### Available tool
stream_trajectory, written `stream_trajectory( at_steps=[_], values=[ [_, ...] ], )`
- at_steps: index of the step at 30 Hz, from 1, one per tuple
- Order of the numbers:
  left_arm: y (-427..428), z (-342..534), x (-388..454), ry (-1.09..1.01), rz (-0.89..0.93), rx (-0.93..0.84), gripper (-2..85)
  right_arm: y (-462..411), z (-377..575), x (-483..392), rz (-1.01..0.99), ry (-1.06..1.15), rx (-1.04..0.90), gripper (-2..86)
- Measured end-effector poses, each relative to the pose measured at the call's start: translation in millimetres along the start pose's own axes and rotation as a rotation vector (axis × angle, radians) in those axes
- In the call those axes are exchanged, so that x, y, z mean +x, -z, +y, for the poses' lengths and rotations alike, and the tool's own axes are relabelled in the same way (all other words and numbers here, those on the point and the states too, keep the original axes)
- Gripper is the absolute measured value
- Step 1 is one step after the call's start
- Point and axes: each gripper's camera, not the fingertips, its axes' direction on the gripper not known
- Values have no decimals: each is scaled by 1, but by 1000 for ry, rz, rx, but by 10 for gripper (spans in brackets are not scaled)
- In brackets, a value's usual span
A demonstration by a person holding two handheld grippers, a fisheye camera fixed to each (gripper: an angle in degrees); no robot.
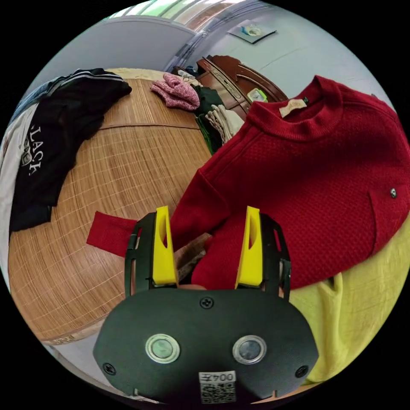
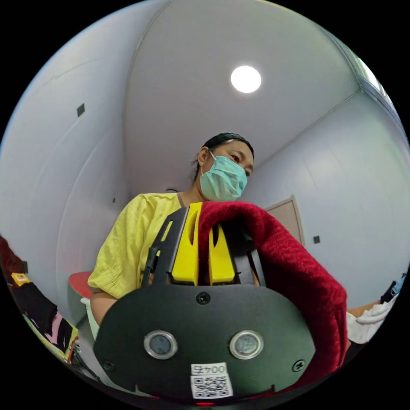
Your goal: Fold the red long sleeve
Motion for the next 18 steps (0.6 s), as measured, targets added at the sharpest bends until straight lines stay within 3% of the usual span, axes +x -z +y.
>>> stream_trajectory(
  at_steps=[5,13,18],
  values=[
    [-5,-7,-13,-133,-10,-14,242,-5,-12,18,-56,26,-20,-4],
    [-16,8,-57,-452,-94,10,275,-45,-39,73,30,24,-143,-4],
    [-12,26,-105,-467,-85,20,327,-52,-47,123,49,21,-213,-1]
  ],
)
